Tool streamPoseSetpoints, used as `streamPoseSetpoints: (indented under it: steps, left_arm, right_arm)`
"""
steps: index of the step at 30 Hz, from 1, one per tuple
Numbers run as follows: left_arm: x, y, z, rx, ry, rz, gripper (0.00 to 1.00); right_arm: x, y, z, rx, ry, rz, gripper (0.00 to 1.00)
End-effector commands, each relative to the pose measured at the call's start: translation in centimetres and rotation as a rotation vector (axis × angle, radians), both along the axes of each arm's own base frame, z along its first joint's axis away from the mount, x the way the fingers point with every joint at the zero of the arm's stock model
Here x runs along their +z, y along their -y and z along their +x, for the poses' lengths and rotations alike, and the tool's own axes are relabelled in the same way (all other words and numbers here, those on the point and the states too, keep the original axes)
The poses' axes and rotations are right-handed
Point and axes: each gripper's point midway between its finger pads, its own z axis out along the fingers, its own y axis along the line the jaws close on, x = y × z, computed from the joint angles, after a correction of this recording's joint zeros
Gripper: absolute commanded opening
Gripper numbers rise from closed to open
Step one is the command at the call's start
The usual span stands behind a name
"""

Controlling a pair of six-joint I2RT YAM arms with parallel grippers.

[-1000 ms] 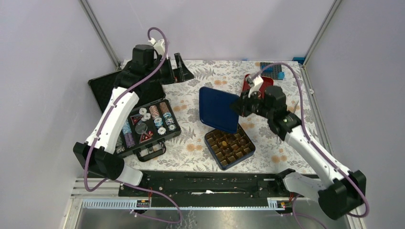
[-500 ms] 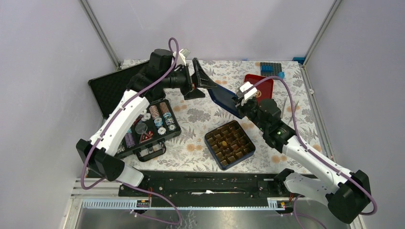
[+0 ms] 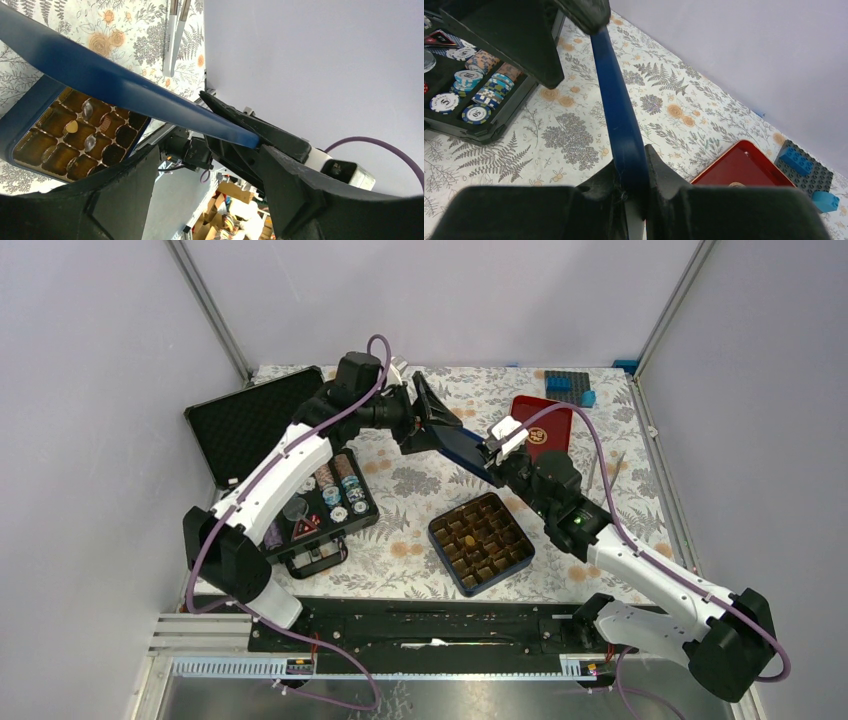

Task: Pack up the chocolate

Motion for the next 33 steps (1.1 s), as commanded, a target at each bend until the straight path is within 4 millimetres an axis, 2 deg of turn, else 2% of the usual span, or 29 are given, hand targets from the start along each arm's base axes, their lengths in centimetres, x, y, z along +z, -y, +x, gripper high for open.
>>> streamPoseSetpoints:
  steps: [1, 7, 17, 21, 25, 29, 31, 32, 33]
  left_arm:
    - [0.5, 0.8, 1.0, 0.018, 0.019, -0.056, 0.76]
    - [-1.8, 0.6, 1.4, 0.026, -0.033, -0.011, 0.74]
    - [-4.7, 0.0, 2.2, 0.089, -0.108, 0.048, 0.72]
    - [-4.9, 0.2, 2.5, 0.106, -0.113, 0.031, 0.67]
    - [-5.2, 0.1, 2.5, 0.113, -0.117, 0.035, 0.56]
    - [-5.6, 0.1, 2.6, 0.112, -0.123, 0.041, 0.38]
    - [-5.8, 0.0, 2.5, 0.111, -0.123, 0.044, 0.24]
    - [-5.8, 0.0, 2.5, 0.112, -0.124, 0.045, 0.18]
    - [-5.8, -0.1, 2.6, 0.115, -0.122, 0.046, 0.11]
  right_arm:
    - [2.4, -0.6, -0.2, 0.016, 0.079, 0.027, 0.00]
    - [1.4, -0.7, -0.9, 0.029, 0.138, -0.073, 0.00]
    - [1.7, -0.3, -1.7, -0.156, 0.436, -0.279, 0.00]
    - [0.6, -1.3, -1.9, -0.186, 0.508, -0.360, 0.00]
    - [0.8, -2.0, -2.4, -0.232, 0.588, -0.361, 0.00]
    - [0.7, -2.6, -2.6, -0.261, 0.632, -0.359, 0.00]
    - [0.3, -3.0, -2.7, -0.251, 0.624, -0.354, 0.00]
    - [0.1, -2.9, -2.7, -0.253, 0.612, -0.338, 0.02]
    - [0.0, -2.8, -2.8, -0.252, 0.600, -0.327, 0.14]
